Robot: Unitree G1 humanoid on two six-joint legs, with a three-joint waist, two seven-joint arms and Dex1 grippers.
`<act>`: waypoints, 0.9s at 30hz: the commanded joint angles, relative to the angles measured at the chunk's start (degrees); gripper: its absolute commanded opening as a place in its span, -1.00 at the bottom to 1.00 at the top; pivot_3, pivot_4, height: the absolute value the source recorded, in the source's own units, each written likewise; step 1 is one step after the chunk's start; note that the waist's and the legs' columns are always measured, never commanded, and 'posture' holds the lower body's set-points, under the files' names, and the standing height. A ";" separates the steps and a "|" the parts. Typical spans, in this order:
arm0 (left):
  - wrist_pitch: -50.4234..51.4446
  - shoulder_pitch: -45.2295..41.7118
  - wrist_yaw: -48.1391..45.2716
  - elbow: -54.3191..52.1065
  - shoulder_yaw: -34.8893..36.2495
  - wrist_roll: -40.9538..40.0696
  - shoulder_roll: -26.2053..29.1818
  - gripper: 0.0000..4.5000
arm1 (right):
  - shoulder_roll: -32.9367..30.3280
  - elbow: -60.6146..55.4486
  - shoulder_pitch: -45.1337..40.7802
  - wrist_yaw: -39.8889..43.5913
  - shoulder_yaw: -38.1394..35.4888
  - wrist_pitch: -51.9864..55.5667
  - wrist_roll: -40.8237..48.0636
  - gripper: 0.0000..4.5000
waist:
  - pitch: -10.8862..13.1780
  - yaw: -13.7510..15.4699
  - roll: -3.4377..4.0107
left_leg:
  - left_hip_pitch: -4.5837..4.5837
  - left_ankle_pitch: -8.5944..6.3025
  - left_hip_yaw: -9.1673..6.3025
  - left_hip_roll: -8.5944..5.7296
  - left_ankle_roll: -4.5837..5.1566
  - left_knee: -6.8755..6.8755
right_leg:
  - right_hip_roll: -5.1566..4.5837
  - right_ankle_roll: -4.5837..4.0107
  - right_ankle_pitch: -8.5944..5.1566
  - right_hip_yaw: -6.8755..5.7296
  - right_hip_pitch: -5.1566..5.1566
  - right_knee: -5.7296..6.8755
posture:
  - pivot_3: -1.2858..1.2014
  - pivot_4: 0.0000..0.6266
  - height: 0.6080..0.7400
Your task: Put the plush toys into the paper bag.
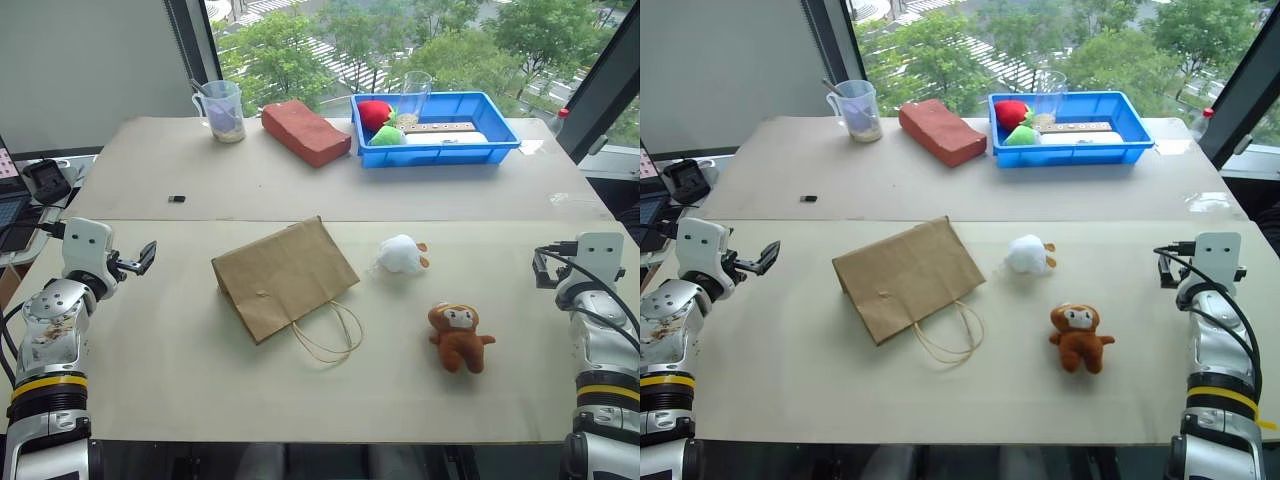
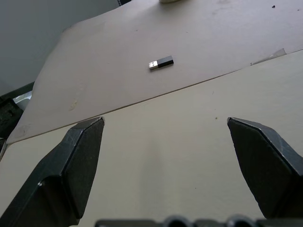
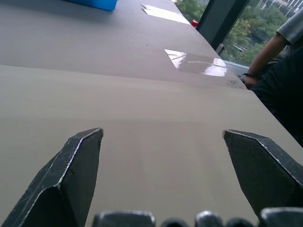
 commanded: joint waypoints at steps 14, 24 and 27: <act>5.25 1.68 -17.95 -14.52 0.94 -11.60 7.03 0.96 | -7.16 -12.51 -1.32 22.00 2.31 2.63 7.65 1.00 | 0.02 -0.08 0.03 | -0.05 0.00 0.00 0.00 0.00 0.00 | 0.00 0.00 0.00 0.00 -0.03 -0.01 | 0.03 -0.52 1.00; 18.73 1.31 -36.90 -42.29 -18.99 -19.40 11.12 0.96 | -15.19 -43.90 7.09 47.58 6.69 24.50 30.16 1.00 | 0.04 0.17 0.03 | -0.04 -0.03 -0.01 0.03 0.04 0.02 | 0.02 0.03 -0.02 0.00 0.06 -0.03 | 0.03 -0.52 1.00; 14.98 -1.21 -41.96 -41.71 -26.29 -15.36 10.29 0.96 | -16.93 -49.06 8.36 50.33 9.10 27.13 32.07 1.00 | 0.04 0.18 0.03 | -0.05 -0.02 -0.01 0.02 0.04 0.05 | 0.02 0.03 -0.03 0.00 0.06 -0.04 | 0.03 -0.52 1.00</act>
